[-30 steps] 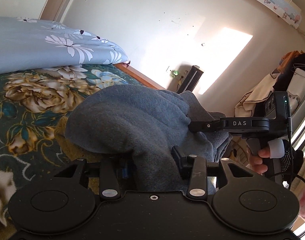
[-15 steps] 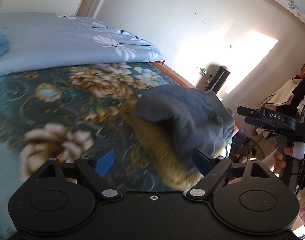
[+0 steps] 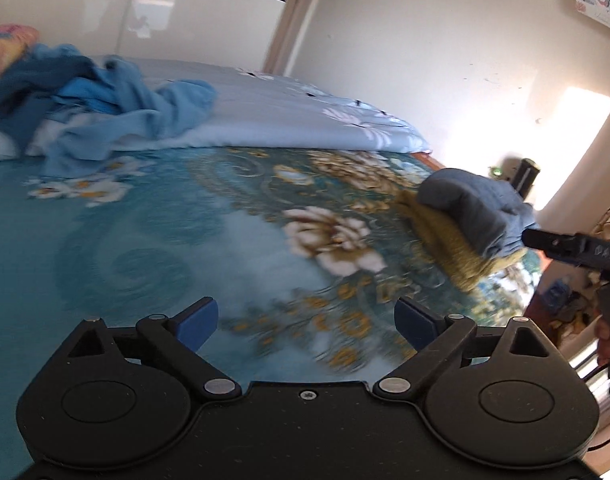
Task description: Fold clothes
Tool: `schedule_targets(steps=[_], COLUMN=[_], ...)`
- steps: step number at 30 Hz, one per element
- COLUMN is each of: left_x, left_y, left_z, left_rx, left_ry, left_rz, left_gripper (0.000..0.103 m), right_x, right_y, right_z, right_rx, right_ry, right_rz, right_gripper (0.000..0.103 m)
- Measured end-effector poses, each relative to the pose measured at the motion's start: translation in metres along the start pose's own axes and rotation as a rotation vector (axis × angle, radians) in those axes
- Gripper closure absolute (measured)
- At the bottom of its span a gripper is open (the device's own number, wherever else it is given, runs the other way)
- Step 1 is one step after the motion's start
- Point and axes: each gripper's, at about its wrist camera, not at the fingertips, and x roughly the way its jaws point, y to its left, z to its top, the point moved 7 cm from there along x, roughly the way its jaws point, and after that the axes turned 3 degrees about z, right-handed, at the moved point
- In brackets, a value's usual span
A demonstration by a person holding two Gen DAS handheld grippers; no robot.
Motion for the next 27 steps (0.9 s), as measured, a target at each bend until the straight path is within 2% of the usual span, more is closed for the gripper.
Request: schedule_targets(steps=[7,17,27], left_x=[-0.053,-0.121,-0.175], left_y=[0.054,0.105,0.156], left_z=[-0.019,-0.04,-0.084], left_rx=[-0.033,-0.031,-0.046], left_ry=[-0.041,-0.122,-0.179], left_rz=[0.111,0.259,0.511], left_gripper=[0.006,0.002,0.002], right_x=[-0.015,-0.023,-0.024], right_y=[0.092,0.202,0.287], right_z=[-0.024,-0.069,-0.129], right_rx=[-0.062,-0.165,-0.308], right_ry=[0.017,0.07,0.151], right_rz=[0.086,0.228,0.337], right_gripper=[0.0,0.0,0.0])
